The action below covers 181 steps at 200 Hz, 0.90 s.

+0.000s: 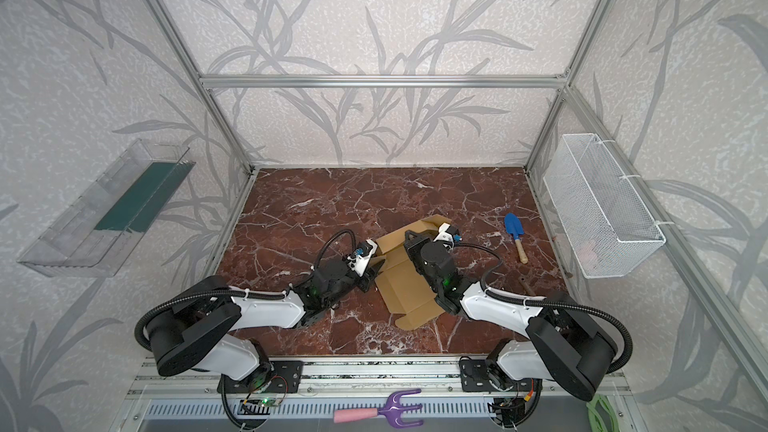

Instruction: Fold the paper box

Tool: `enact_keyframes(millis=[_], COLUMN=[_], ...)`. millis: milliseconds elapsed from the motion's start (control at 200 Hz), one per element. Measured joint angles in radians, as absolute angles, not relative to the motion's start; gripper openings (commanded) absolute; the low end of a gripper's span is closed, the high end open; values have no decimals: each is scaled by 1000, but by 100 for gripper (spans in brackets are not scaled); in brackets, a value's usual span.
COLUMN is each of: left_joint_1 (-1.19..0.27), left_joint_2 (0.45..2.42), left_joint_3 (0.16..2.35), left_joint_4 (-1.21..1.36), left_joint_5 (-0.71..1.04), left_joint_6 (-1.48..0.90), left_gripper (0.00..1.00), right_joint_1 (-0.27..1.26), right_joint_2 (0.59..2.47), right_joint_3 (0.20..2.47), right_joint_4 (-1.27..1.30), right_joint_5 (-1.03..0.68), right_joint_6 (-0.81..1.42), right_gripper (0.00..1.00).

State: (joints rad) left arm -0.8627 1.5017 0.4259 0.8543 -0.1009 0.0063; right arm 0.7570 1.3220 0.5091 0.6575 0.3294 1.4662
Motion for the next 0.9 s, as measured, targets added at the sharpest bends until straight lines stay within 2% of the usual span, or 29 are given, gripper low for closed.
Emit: enact_keyframes(millis=[595,905], left_joint_1=[-912,-962], left_joint_2=[1549,1601], left_joint_3=[441,447], left_joint_4=[918,987], left_joint_5=[-150,-260], left_joint_6=[-90,-94], left_gripper=[44,42], right_joint_1=[773,799], right_joint_2=[1322,1322], right_joint_3=[543,543], right_joint_4=[582,578], right_joint_5=[386,426], right_joint_6=[1470,1472], right_gripper=[0,0])
